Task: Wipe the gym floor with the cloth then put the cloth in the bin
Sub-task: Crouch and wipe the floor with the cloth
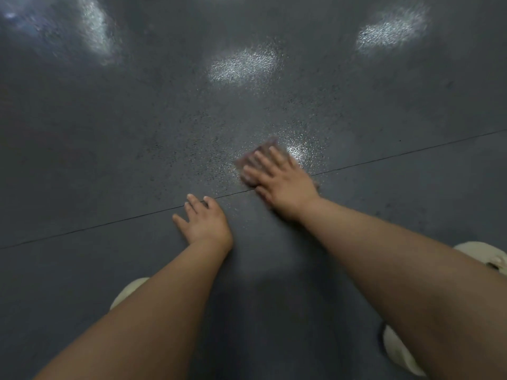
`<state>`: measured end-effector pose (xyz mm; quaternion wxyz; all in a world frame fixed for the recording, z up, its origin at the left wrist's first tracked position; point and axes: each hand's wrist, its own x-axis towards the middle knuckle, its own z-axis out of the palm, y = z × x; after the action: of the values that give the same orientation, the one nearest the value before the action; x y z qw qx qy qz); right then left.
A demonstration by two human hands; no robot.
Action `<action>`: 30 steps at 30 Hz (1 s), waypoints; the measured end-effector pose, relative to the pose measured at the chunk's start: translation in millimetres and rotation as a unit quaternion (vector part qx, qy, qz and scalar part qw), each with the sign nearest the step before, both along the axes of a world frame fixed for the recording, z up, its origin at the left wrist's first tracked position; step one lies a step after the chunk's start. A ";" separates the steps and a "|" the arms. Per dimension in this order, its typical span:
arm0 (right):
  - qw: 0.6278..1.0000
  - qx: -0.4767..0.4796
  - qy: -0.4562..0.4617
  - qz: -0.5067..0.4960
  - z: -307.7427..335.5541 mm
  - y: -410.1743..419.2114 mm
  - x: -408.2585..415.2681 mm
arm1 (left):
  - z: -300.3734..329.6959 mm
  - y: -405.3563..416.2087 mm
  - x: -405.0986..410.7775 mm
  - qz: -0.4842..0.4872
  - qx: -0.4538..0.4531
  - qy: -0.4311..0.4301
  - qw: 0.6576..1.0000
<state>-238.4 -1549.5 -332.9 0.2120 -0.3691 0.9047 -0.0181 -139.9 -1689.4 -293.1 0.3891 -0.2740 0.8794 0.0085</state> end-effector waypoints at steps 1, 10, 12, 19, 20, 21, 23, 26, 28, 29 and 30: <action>0.999 0.015 0.009 -0.048 3.1 6.5 -13.6 | 1.2 0.6 -2.0 -0.001 0.001 0.000 1.000; 0.908 0.050 0.030 -0.415 3.9 84.7 -43.7 | 5.7 13.1 -23.3 -0.045 0.036 0.118 0.991; 0.941 0.052 0.041 -0.332 4.3 58.7 -37.7 | 3.3 23.8 -28.4 -0.041 0.046 0.143 0.988; 0.999 -0.052 -0.009 0.002 0.7 44.7 -11.8 | -2.5 72.6 -42.2 -0.047 0.068 0.195 0.977; 0.999 -0.048 -0.014 -0.001 -0.9 56.7 -18.1 | -1.8 80.6 -43.4 -0.055 0.074 0.193 0.977; 0.998 -0.048 -0.005 -0.028 -4.2 70.3 -25.6 | 0.0 88.6 -44.3 -0.064 0.083 0.186 0.977; 0.993 -0.027 0.032 -0.112 -5.6 100.0 -42.4 | 3.5 104.2 -45.9 -0.089 0.102 0.161 0.978; 0.963 0.025 0.064 -0.262 -1.0 149.1 -56.7 | 5.7 122.3 -47.8 -0.123 0.114 0.113 0.979; 0.927 0.042 0.059 -0.369 2.2 170.9 -61.5 | 5.2 130.4 -49.3 -0.142 0.117 0.096 0.978; 0.907 0.045 0.047 -0.417 1.5 174.1 -62.2 | 4.5 133.8 -50.5 -0.154 0.117 0.093 0.977; 0.892 0.046 0.039 -0.448 1.5 171.6 -61.5 | 3.8 137.2 -52.4 -0.164 0.117 0.093 0.975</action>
<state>-299.9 -1377.9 -331.5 0.1631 0.0852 0.9814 -0.0548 -192.4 -1552.2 -289.3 0.3307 -0.0767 0.9378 0.0727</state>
